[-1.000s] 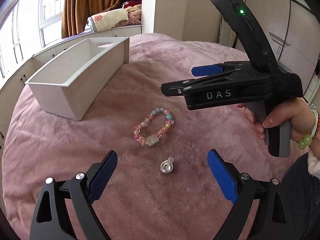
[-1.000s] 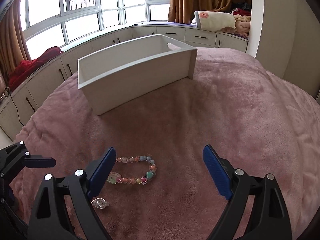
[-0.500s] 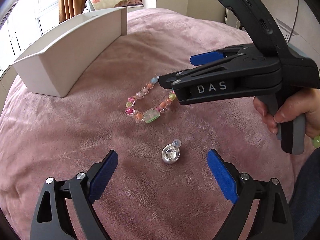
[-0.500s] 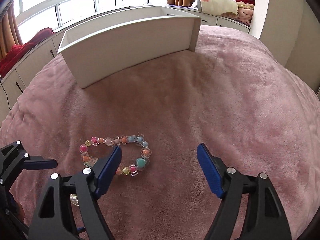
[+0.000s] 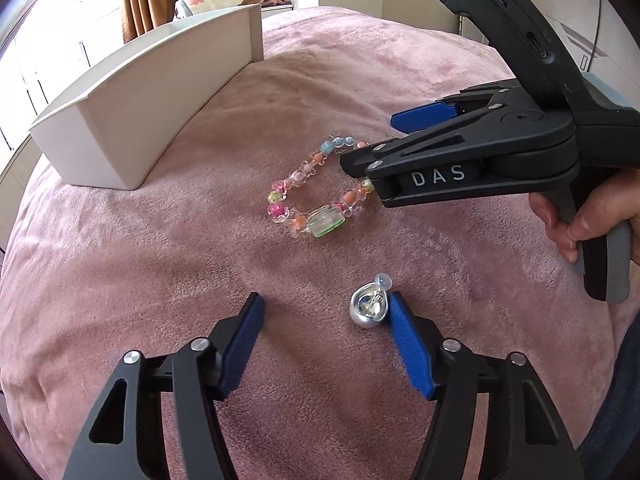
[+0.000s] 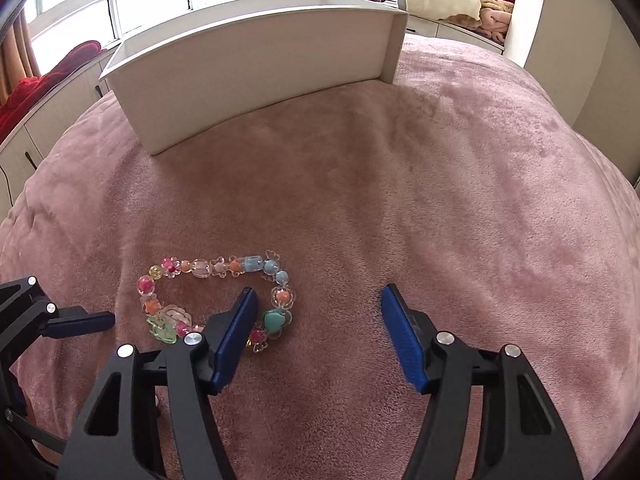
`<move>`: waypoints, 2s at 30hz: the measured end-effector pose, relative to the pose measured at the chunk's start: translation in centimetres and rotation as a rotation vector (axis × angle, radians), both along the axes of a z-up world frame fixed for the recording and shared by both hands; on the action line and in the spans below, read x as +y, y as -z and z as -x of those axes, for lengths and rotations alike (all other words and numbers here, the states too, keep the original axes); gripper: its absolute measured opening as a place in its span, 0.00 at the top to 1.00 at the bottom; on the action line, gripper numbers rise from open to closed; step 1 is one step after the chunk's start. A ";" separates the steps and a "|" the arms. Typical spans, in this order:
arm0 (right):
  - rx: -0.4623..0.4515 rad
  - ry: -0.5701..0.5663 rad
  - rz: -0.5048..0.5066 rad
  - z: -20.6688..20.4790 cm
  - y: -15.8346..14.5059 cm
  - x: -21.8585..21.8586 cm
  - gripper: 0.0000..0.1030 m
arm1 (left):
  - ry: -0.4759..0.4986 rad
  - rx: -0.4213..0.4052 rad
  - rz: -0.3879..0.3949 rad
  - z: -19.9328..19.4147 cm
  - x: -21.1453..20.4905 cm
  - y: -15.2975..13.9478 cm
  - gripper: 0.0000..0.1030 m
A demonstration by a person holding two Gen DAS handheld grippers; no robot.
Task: Organize jewelry
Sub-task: 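Close the left tool on the silver pendant while the right tool approaches the colorful beaded bracelet, then close the right tool on the colorful beaded bracelet and lift it, then carry the pendant and bracelet over the white box with both tools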
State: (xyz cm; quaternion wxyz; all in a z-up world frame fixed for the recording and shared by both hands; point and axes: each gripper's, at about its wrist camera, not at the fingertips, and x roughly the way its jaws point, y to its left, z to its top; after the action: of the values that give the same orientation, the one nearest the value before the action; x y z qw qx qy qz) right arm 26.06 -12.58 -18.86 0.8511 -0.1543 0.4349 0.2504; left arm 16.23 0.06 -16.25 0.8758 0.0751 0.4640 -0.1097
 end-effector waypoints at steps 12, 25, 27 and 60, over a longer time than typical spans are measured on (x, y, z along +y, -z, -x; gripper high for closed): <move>-0.010 -0.015 -0.001 0.2 0.4 -0.2 0.51 | -0.032 0.009 -0.024 1.4 0.7 -0.4 0.62; 0.032 -0.027 -0.050 0.8 -0.3 -0.6 0.82 | -0.100 0.038 0.022 1.6 2.0 -1.0 0.78; 0.036 -0.030 -0.055 1.1 -0.7 -0.7 0.86 | -0.112 0.029 0.053 2.0 2.3 -1.6 0.78; -0.209 -0.111 -0.273 4.1 -21.5 3.6 0.87 | -0.241 -0.229 0.072 4.6 9.9 -19.1 0.78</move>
State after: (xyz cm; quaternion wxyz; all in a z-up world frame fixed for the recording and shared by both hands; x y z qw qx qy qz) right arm 21.92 -8.98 2.68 0.8895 -0.0864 0.2969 0.3365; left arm 11.63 9.96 2.84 0.9318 -0.0003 0.3627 -0.0112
